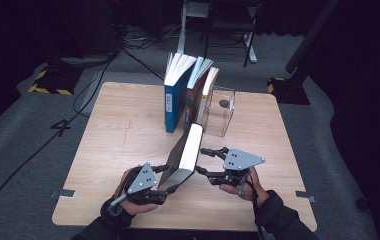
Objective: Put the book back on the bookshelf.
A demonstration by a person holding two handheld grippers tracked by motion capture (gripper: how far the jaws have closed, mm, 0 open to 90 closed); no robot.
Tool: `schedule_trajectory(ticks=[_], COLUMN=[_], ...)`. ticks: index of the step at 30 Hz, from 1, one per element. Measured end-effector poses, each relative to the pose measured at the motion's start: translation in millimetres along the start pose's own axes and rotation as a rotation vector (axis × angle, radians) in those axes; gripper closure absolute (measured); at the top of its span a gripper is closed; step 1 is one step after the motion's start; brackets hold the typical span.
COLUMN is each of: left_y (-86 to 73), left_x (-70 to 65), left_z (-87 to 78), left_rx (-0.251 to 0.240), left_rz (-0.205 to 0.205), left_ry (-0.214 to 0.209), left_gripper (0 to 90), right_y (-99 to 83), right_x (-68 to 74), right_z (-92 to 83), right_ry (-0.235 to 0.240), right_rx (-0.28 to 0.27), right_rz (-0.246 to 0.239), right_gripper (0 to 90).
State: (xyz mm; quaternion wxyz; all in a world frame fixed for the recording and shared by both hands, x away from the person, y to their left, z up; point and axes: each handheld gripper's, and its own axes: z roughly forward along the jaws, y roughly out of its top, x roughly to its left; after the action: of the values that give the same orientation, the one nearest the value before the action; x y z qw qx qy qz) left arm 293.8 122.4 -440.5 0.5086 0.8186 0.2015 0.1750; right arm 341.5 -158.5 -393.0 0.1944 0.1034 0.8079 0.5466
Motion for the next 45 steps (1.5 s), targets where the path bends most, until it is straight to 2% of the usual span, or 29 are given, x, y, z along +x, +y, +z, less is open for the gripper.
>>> schedule_trajectory(ticks=[3, 6, 8, 11, 16, 19, 21, 22, 24, 25, 27, 34, 38, 40, 45], left_y=[-3.1, -8.0, -12.7, -15.4, -16.3, -16.2, -16.0, -16.5, -19.0, -19.7, -20.6, -21.8, -23.4, -24.8, -26.5], left_x=[-3.1, -4.4, -4.3, -5.8, -10.1, -10.3, -9.1, -7.5, -2.4, -1.0, 2.6, 19.5, 27.2, 34.6, 44.6], left_z=[6.3, 11.8, 18.1, 23.8, 29.3, 32.1, 35.0, 35.5, 35.6, 34.9, 32.3, 23.8, 20.2, 17.4, 17.6], left_rx=[0.018, 0.034, 0.023, 0.008, -0.017, -0.029, -0.033, -0.042, -0.055, -0.057, -0.059, -0.051, -0.048, -0.047, -0.067], left_rz=[-0.019, -0.038, -0.080, -0.103, -0.130, -0.150, -0.165, -0.181, -0.237, -0.245, -0.254, -0.268, -0.260, -0.241, -0.253], left_ry=[0.039, 0.085, 0.118, 0.164, 0.234, 0.258, 0.289, 0.289, 0.247, 0.240, 0.230, 0.202, 0.197, 0.190, 0.143], left_gripper=[25.2, 23.3, 20.8, 18.7, 21.4, 21.6, 26.3, 27.5, 27.3, 27.0, 29.0, 35.4, 41.3, 44.5, 47.4], right_y=[0.9, 0.7, 1.7, 2.3, 1.3, 0.8, 0.8, 0.8, 0.5, 0.7, 1.2, -12.3, -20.3, -26.4, -41.3], right_x=[3.8, 6.1, 8.9, 11.4, 11.5, 11.6, 12.9, 13.3, 16.1, 18.0, 20.1, 5.2, -0.3, -3.1, -9.7], right_z=[6.4, 13.1, 18.7, 24.8, 29.4, 31.0, 33.3, 33.6, 32.4, 31.2, 28.4, 16.7, 8.9, 4.6, -5.6], right_ry=[0.010, 0.014, 0.005, 0.005, -0.008, -0.011, -0.018, -0.021, -0.010, -0.001, -0.020, -0.067, -0.087, -0.095, -0.106], right_rx=[0.018, 0.016, 0.019, 0.023, 0.027, 0.025, 0.031, 0.030, 0.011, 0.002, 0.009, 0.062, 0.103, 0.129, 0.186], right_rz=[-0.014, -0.007, -0.005, 0.003, 0.013, 0.021, 0.014, 0.016, 0.002, -0.010, -0.045, -0.004, -0.011, -0.008, 0.013], right_gripper=[42.7, 42.4, 42.4, 42.3, 38.1, 38.0, 38.3, 38.9, 41.1, 41.1, 41.0, 39.5, 38.5, 38.3, 37.7])
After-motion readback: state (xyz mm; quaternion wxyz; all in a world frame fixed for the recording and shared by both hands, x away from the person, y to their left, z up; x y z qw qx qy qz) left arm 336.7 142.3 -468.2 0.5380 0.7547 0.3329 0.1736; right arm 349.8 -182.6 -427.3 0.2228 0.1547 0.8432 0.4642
